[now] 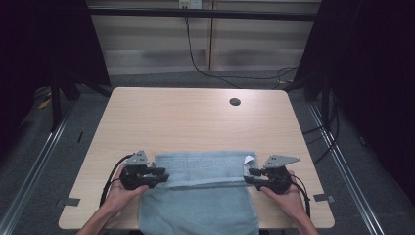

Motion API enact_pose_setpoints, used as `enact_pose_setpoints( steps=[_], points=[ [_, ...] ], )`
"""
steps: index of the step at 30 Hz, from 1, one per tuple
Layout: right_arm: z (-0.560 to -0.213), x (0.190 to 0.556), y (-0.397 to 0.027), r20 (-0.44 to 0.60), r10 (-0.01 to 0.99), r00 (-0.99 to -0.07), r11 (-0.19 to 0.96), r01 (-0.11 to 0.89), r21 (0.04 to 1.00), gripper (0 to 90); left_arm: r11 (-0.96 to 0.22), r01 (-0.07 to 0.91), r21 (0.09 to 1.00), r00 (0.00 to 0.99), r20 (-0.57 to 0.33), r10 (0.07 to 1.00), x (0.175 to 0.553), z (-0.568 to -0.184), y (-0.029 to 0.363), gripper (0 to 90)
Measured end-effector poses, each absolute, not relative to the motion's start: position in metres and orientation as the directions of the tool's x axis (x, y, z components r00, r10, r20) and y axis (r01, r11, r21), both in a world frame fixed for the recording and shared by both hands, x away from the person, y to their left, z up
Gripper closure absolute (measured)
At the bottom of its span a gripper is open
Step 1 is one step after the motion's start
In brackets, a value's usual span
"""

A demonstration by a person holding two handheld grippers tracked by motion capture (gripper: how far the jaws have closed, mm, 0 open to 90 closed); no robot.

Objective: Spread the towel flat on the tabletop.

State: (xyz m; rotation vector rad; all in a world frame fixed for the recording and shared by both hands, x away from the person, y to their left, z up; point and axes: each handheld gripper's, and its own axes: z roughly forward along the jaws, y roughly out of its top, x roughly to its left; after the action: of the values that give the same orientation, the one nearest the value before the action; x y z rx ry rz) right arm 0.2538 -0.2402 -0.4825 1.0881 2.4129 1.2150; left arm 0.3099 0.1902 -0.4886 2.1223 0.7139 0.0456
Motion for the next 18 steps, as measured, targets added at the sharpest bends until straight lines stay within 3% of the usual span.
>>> enact_pose_setpoints(
  steps=[8,12,15,18],
  points=[
    [-0.495,0.258,-0.227,0.075,0.669,-0.740,0.453,0.485,0.748,51.3,-0.434,0.512,0.741,0.809,-0.247,0.533,0.320,-0.501,0.191,69.4],
    [-0.495,0.258,-0.223,0.028,0.679,-0.734,0.482,0.475,0.736,63.0,-0.434,0.512,0.741,0.813,-0.256,0.522,0.321,-0.501,0.192,69.3],
    [-0.493,0.262,-0.229,0.098,0.682,-0.725,0.425,0.502,0.753,77.6,-0.426,0.515,0.744,0.814,-0.268,0.515,0.322,-0.502,0.193,69.3],
    [-0.486,0.268,-0.233,0.144,0.674,-0.724,0.373,0.502,0.780,79.9,-0.426,0.513,0.745,0.813,-0.263,0.520,0.323,-0.501,0.194,68.1]
  ],
)
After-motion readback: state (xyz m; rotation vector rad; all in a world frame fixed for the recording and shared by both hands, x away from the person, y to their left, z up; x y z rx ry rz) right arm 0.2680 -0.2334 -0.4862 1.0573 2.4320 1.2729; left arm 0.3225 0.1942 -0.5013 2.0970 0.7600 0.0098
